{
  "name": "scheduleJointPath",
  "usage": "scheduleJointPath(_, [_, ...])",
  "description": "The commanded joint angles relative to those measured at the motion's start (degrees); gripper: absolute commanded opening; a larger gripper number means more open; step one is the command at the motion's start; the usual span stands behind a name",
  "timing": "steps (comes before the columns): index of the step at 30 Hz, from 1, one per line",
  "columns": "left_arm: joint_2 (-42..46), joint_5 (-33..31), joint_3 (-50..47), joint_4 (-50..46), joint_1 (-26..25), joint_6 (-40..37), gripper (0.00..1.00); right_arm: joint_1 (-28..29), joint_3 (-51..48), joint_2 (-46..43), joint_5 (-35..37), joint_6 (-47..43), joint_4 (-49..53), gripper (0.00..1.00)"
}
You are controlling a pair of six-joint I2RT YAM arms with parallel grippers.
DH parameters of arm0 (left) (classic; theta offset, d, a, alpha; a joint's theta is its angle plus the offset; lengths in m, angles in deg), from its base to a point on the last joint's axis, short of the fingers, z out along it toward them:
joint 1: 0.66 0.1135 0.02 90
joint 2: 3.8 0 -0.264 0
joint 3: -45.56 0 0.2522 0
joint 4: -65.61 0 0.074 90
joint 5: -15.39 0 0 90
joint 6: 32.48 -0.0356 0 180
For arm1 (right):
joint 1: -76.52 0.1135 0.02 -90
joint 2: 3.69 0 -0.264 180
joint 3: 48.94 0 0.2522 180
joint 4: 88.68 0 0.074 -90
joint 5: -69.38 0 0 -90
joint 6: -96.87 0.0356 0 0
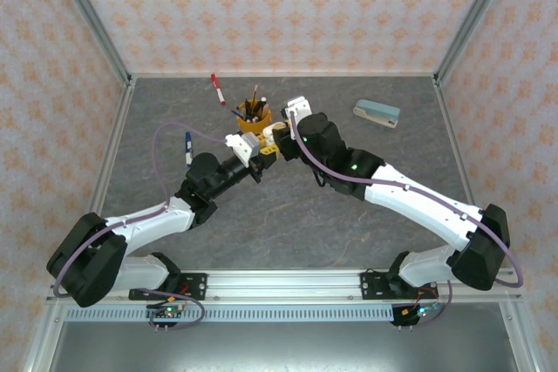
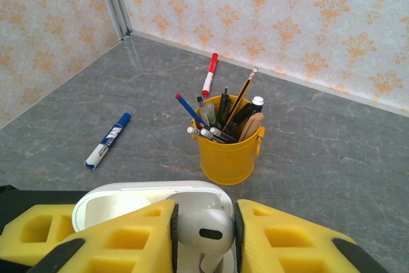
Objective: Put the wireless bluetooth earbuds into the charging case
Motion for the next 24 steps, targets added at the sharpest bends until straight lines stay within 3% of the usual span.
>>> scheduleJointPath(1, [0.1,-0.3,1.6,2.2,-0.3,-1.5,0.00,0.3,-0.6,-0.6,-1.5,0.6,0.5,0.30])
scheduleJointPath(24, [-0.5,-0.2,1.9,2.2,-0.3,-1.3,0.00,0.3,1.5,-2.7,3.3,1.3,0.9,0.41])
